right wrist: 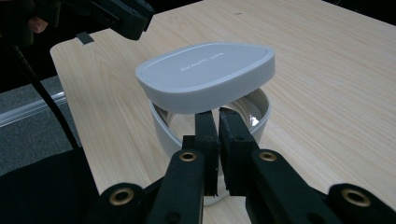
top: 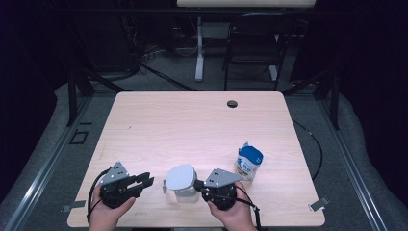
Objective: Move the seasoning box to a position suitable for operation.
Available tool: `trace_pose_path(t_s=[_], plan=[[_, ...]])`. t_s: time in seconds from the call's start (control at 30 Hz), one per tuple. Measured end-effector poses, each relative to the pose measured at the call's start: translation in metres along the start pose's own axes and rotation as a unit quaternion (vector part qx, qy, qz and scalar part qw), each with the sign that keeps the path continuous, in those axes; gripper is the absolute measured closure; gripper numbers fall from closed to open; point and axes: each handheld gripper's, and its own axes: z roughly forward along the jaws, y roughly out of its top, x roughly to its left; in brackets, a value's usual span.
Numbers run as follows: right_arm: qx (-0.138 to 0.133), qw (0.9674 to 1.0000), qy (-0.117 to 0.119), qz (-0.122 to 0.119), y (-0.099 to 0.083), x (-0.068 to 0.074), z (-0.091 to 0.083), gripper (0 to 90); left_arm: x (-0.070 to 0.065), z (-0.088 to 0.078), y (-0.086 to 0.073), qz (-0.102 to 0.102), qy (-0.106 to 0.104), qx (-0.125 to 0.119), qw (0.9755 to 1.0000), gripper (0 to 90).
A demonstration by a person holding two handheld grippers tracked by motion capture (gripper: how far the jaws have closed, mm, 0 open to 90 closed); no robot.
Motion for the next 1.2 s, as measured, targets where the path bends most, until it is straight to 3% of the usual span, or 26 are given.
trace_pose_path(t_s=[0.63,1.2], plan=[[0.013,0.9999,-0.001,-0.001,0.014,0.001,0.0,86.7,0.004,-0.008,0.003,-0.009,0.008,-0.014,0.9998,63.3],[0.017,0.9998,-0.006,-0.006,0.026,0.006,-0.001,86.6,-0.006,0.003,0.001,0.009,-0.007,0.002,0.9999,62.4]])
